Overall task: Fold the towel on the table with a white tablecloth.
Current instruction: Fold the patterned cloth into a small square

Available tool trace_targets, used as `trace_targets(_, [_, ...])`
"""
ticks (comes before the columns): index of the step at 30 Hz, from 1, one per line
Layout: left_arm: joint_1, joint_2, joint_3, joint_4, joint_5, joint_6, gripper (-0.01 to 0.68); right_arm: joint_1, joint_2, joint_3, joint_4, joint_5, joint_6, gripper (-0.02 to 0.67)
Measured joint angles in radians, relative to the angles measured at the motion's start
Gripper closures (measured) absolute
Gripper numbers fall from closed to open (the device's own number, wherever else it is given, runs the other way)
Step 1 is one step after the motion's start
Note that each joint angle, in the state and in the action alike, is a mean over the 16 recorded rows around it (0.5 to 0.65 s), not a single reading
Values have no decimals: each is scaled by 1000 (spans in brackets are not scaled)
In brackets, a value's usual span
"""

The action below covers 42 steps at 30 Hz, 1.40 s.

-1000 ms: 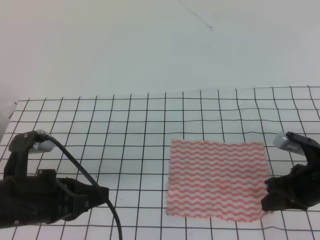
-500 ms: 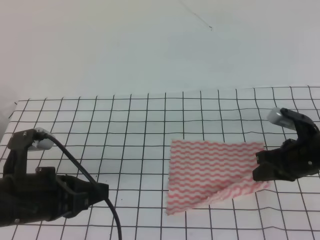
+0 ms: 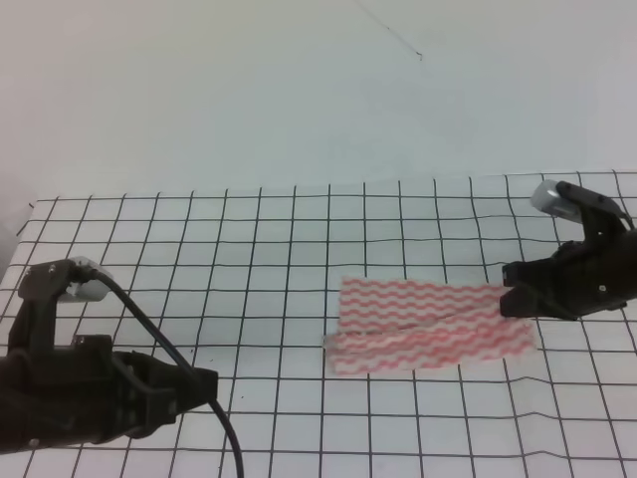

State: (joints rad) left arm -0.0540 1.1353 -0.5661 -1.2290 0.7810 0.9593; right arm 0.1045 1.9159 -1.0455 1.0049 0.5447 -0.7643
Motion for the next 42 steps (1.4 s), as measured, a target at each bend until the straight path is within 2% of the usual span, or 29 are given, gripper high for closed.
trace_targets(32, [0, 0, 0, 39, 0, -10, 671, -1, 27, -27, 19, -70, 54, 647])
trace_targets(36, [0, 0, 0, 39, 0, -10, 671, -1, 27, -27, 19, -75, 64, 619])
trace_targets(42, [0, 0, 0, 39, 0, -10, 671, -1, 24, -27, 20, -95, 71, 509])
